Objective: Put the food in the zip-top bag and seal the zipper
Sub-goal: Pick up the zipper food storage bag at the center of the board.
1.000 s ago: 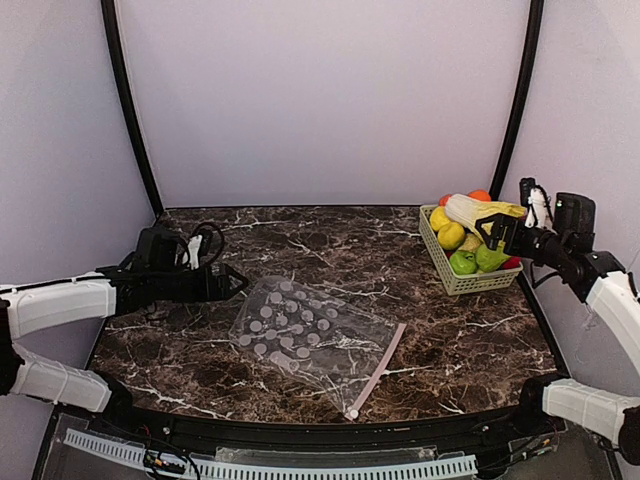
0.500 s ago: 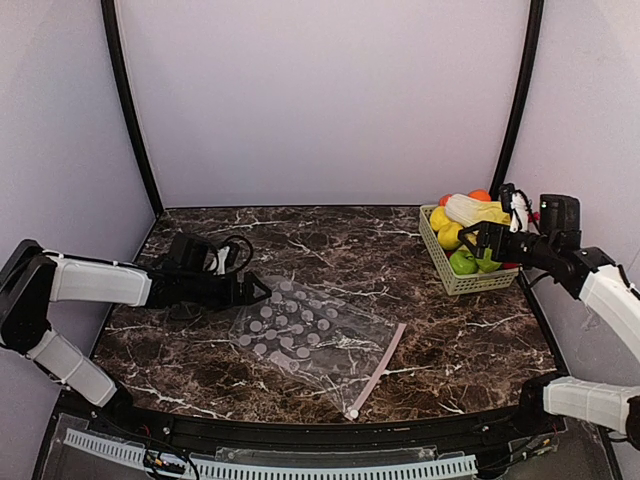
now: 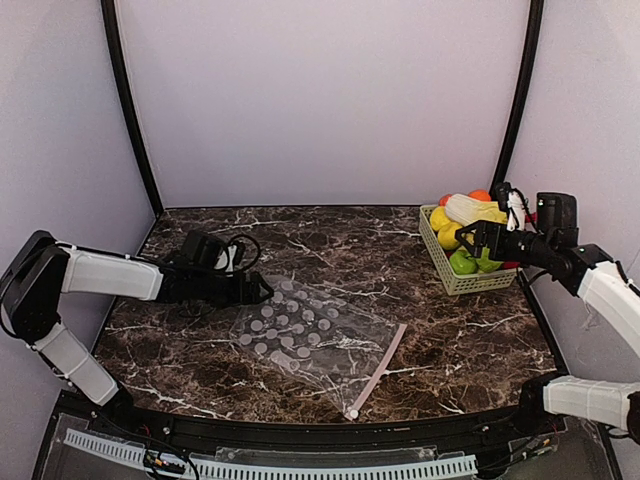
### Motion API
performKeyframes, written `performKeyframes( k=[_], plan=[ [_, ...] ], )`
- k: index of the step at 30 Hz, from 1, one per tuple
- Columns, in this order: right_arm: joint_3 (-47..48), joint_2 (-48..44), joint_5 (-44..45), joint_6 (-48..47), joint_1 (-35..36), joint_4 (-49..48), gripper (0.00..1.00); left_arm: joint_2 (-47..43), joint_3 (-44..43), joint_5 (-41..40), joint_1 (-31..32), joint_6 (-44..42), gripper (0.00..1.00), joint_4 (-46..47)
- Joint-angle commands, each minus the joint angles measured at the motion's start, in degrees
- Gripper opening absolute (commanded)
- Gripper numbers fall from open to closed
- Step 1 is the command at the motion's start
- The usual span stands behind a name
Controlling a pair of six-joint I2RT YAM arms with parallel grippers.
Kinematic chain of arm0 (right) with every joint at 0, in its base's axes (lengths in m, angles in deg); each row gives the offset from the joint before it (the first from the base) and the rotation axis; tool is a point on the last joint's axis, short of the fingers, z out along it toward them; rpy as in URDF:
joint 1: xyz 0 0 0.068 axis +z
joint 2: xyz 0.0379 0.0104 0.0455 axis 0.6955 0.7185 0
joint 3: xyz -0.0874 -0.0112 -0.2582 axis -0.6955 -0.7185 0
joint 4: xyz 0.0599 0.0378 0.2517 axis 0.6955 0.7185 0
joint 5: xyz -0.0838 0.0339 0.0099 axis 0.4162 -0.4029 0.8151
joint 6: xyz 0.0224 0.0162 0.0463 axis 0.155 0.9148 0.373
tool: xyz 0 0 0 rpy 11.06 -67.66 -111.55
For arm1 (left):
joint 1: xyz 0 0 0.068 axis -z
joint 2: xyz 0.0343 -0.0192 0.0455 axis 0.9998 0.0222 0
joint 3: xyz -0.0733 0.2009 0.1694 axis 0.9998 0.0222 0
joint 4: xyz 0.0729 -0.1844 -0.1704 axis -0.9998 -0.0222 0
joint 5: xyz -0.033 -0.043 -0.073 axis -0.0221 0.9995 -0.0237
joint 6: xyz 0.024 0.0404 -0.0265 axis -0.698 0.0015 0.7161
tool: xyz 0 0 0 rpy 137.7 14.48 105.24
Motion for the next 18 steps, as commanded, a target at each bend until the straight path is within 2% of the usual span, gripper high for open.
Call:
performKeyframes(
  k=[1,11,15,17,18],
  plan=[
    [0.9,-1.0,-0.6,-0.9,0.5,-0.3,0.99,0.8,-0.5,-2.0,0.3,0.3,0.89,-2.0],
    [1.4,-1.0,-0.8,-1.0,0.6,0.5,0.99,2.7,-0.8,-1.4,0.3,1.2,0.69,-0.4],
    [1.8,-0.5,-0.8,-1.1,0.6,1.0,0.99,3.1,-0.7,-2.1,0.3,1.0,0.54,-0.8],
    [2.1,-0.2,-0.9,-1.3,0.6,1.4,0.99,2.8,-0.6,-2.1,0.3,0.8,0.45,-0.6],
    [2.3,0.0,-1.0,-1.3,0.6,1.6,0.99,2.7,-0.5,-1.9,0.3,0.7,0.37,-0.4]
  ],
)
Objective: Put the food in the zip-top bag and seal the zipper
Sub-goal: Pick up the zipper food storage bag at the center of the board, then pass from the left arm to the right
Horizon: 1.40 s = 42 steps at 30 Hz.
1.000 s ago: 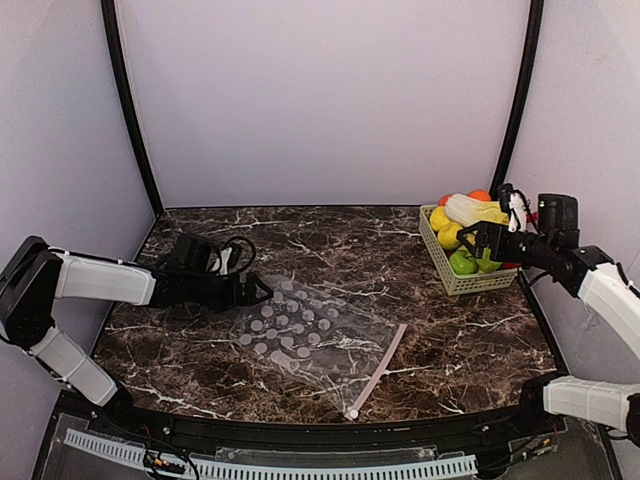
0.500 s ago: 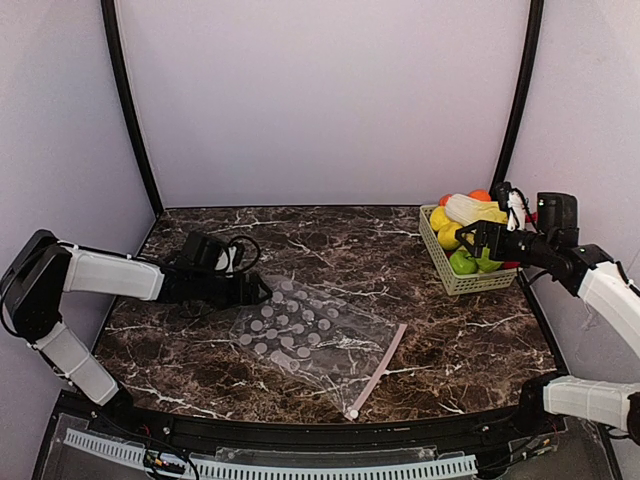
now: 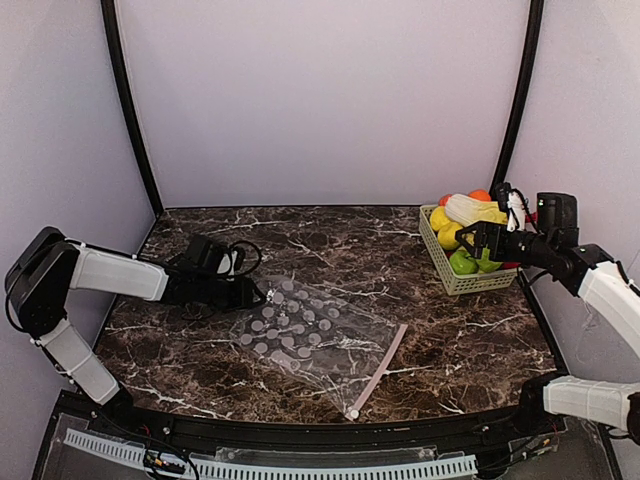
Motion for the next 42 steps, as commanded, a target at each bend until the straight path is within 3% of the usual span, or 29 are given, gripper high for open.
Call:
performKeyframes(
  k=[1,7,11,17,26,35,42],
  plan=[
    [2.6,0.4,-1.1,-0.8,0.6,1.1,0.99,-0.5,-0.4,-0.3,0.2,-0.8,0.29,-0.1],
    [3.5,1.7,-2.8,-0.7,1.3,1.4,0.99,-3.9,0.0,1.0,0.2,-4.4,0.02,0.6],
    [3.1,2.5,-5.4,-0.2,2.9,1.4,0.99,-8.2,0.7,3.3,0.3,-7.3,0.01,1.6],
    [1.9,4.8,-11.0,-0.1,9.3,-1.3,0.99,-15.5,-0.2,15.5,0.3,-13.6,0.01,3.5],
    [8.9,18.3,-20.6,-4.9,21.2,-1.7,0.99,-19.4,-9.4,25.5,0.3,-23.0,0.01,-11.2],
    [14.3,27.4,-27.2,-10.1,24.0,-2.4,0.99,-21.4,-14.4,32.9,0.3,-24.1,0.01,-15.9],
    [13.2,32.4,-27.0,-10.6,26.9,-5.3,0.97,-22.8,-17.7,37.6,0.3,-22.1,0.01,-16.0]
  ],
)
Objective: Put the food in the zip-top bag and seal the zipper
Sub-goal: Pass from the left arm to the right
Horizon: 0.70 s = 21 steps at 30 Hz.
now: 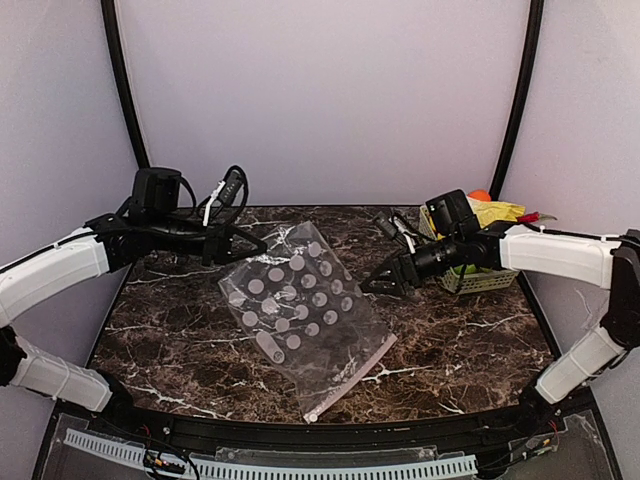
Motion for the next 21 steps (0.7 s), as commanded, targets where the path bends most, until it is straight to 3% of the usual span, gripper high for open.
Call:
performKeyframes(
  k=[1,7,11,14,16,18,20,21],
  plan=[
    [0.1,2.8,-1.9,-1.2,2.2,-3.3,0.96,-2.1,-3.0,5.3,0.1,1.0,0.01,-1.1],
    [-0.1,4.2,-3.2,-0.1,4.3,-5.7,0.91,-2.3,-5.1,6.8,0.2,1.0,0.01,-1.1],
    [0.0,4.6,-3.0,0.2,4.7,-6.3,0.83,-2.5,-5.5,7.5,0.2,1.5,0.01,-0.3],
    [0.4,5.1,-4.0,0.9,4.7,-6.5,0.6,-2.6,-5.7,7.1,0.2,1.4,0.01,-0.2],
    [0.4,5.0,-4.3,2.0,4.7,-7.0,0.33,-2.7,-5.7,5.0,0.2,0.8,0.01,-0.9],
    [0.2,4.2,-4.2,3.6,4.8,-7.8,0.15,-2.8,-5.6,0.5,0.1,0.0,0.01,-2.0],
    [-0.1,3.3,-3.5,5.9,4.7,-8.7,0.0,-2.7,-5.2,-6.2,0.0,0.3,0.02,-2.7],
    [-0.2,2.8,-2.7,7.7,4.7,-9.4,0.0,-2.7,-4.4,-10.5,0.0,0.7,0.12,-2.8]
  ],
)
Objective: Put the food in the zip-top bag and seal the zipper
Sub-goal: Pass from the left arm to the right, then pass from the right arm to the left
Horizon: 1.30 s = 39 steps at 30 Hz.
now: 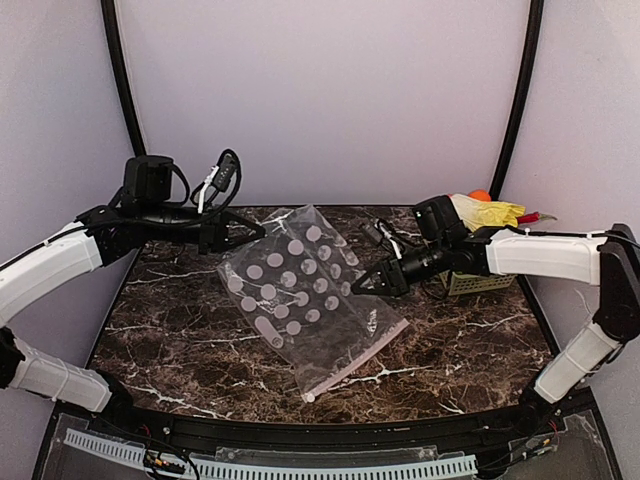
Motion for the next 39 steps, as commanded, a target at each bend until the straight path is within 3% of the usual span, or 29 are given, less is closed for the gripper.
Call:
performKeyframes(
  k=[1,2,4,6,8,16,25,32,36,39],
  plan=[
    [-0.3,-2.1,1.3,6.2,0.4,-3.9,0.0,-1.2,0.2,-14.0,-0.1,0.5,0.2,-2.1],
    [-0.5,-2.6,1.9,8.2,0.4,-4.9,0.0,-1.0,1.3,-17.5,-0.2,1.0,0.43,-2.0],
    [-1.3,-3.8,3.6,12.7,0.4,-7.4,0.0,-1.1,3.1,-23.0,-0.4,2.9,0.71,-1.6],
    [-2.0,-5.1,4.8,17.3,0.4,-10.0,0.0,-1.6,5.4,-27.4,-0.5,5.3,0.87,-0.5],
    [-2.4,-6.2,6.8,21.1,0.4,-11.6,0.0,-2.7,8.1,-30.0,-0.5,8.0,0.96,1.5],
    [-1.3,-8.2,9.6,34.3,0.3,-15.0,0.0,-6.5,20.0,-26.0,-0.6,18.7,0.99,12.6],
    [0.1,-10.8,12.7,47.5,0.3,-20.3,0.0,-13.7,27.2,-25.0,-0.5,16.6,0.99,16.7],
    [1.0,-13.2,12.6,51.6,0.4,-25.2,0.0,-10.2,30.4,-13.9,-0.5,24.6,0.99,26.7],
    [1.7,-13.7,12.6,52.3,0.3,-25.3,0.0,-6.8,32.5,-9.2,-0.2,32.0,0.99,38.6],
    [1.9,-13.6,12.0,53.3,0.3,-26.5,0.0,-4.6,32.3,-7.8,0.4,32.9,0.99,40.1]
  ],
)
